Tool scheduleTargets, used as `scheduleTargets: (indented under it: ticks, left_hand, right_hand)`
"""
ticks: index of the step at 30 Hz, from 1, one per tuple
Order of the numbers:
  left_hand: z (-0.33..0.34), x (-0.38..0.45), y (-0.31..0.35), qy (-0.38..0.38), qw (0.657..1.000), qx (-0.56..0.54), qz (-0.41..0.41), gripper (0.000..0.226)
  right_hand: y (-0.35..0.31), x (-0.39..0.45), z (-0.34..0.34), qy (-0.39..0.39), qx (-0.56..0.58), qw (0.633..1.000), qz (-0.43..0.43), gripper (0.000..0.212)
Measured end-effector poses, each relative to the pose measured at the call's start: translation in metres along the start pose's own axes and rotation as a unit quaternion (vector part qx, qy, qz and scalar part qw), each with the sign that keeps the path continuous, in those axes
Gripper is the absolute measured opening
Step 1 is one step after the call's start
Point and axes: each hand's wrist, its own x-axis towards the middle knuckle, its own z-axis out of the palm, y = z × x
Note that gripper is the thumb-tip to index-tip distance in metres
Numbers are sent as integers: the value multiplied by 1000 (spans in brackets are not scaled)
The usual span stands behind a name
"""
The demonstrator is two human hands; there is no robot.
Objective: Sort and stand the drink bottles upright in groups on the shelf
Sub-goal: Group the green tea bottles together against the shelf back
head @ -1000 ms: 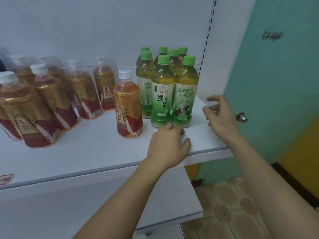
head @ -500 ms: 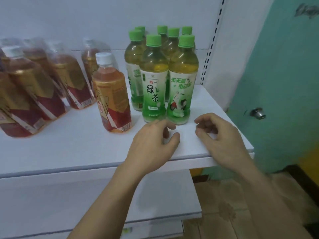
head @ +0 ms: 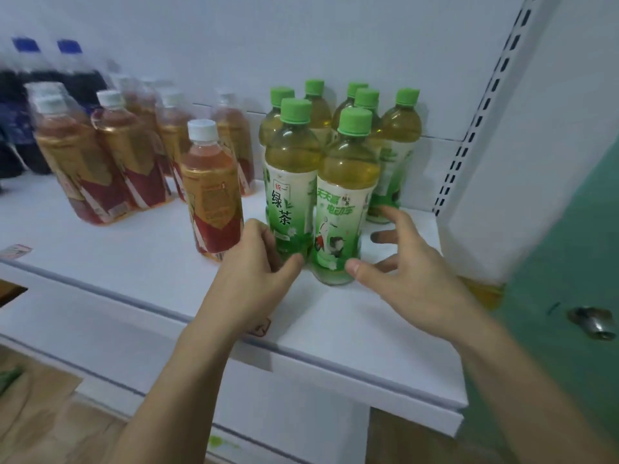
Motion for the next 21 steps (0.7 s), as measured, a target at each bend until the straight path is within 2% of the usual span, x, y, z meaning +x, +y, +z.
scheduleTargets:
  ticks: [3,5,10,17,21]
  left_hand:
    - [9,9,5,42,998,38,-9,43]
    - [12,13,5,62,997,50,-13,46]
    - [14,17,0,75,996,53,-9,47]
    - [15,22,-7,123,990,63,-11,30]
    - [12,21,-10,115,991,61,11,25]
  right_hand:
    - [1,22,8,-10,-17,999,-49,83]
    - [3,31,16,-11,-9,997,-70,76]
    - [8,44,22,-22,-15,997,-76,72]
    - [0,71,32,-31,-26,996,-79,68]
    - [-8,81,46,-24,-26,996,-80,66]
